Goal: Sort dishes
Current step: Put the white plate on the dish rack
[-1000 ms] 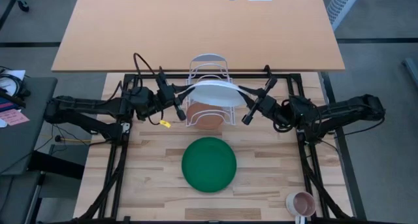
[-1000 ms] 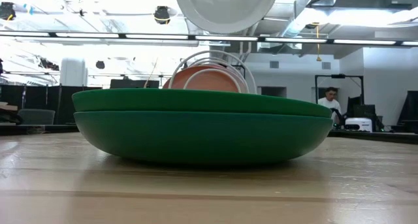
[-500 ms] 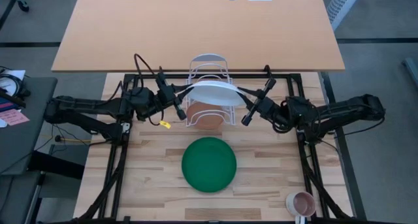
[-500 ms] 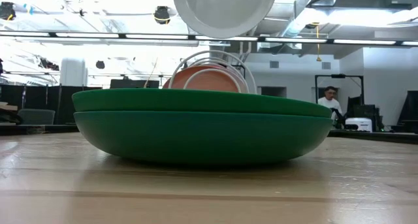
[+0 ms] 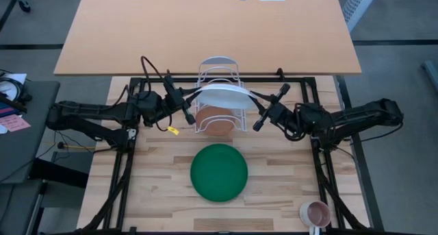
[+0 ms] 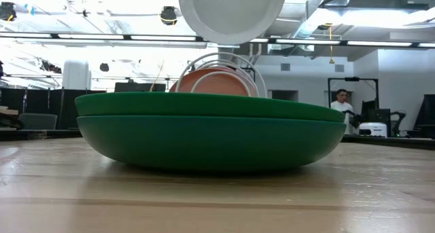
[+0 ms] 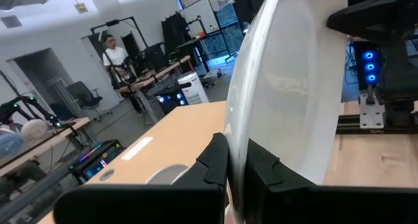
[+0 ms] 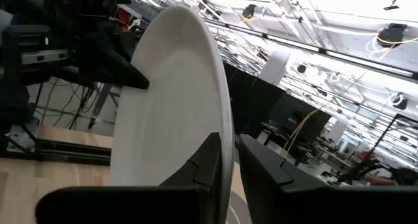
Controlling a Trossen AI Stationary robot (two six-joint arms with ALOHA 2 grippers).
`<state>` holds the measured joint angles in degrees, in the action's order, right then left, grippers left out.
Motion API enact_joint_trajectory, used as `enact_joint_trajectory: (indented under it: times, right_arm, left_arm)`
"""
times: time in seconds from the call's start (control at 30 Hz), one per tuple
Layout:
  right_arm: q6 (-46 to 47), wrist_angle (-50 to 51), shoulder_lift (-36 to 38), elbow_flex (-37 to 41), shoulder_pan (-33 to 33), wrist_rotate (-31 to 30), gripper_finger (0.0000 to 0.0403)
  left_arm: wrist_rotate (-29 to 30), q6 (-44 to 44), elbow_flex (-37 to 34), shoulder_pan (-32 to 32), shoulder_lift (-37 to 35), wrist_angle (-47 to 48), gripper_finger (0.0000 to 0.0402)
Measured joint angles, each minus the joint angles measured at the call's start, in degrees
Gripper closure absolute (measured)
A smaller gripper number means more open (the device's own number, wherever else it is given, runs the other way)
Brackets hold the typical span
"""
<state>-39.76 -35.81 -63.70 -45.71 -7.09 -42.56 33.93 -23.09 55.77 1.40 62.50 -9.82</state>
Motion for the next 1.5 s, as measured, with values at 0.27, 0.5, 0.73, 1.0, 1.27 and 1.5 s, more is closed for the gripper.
enact_joint_trajectory:
  times: [0.27, 0.5, 0.73, 1.0, 1.27, 1.5]
  right_arm:
    - [-2.4, 4.6, 2.7, -0.5, -2.9, -9.6, 0.034]
    - [-3.0, 8.2, 7.4, -3.4, -10.2, -22.4, 0.0313]
    - [-3.0, 8.3, 11.1, -3.5, -16.5, -23.0, 0.0307]
    - [-4.3, 8.8, 10.9, -3.5, -17.9, -23.7, 0.0307]
    - [-4.4, 8.8, 11.0, -3.5, -17.8, -23.7, 0.0307]
    - [-4.6, 8.8, 10.9, -3.4, -17.8, -23.7, 0.0307]
  left_arm:
    - [1.3, -2.1, 0.0, 1.3, 0.0, 0.2, 0.0398]
    - [1.3, -3.2, 1.7, 2.2, 0.1, 3.2, 0.0401]
    - [0.6, -1.0, 4.9, 3.6, -0.1, 5.4, 0.0401]
    - [-0.7, -2.3, 6.9, 3.9, -0.1, 4.9, 0.0401]
    - [-0.6, -5.9, 11.8, 4.1, 0.2, 5.8, 0.0401]
    - [-5.6, -6.2, 21.7, 7.2, 2.8, 12.5, 0.0401]
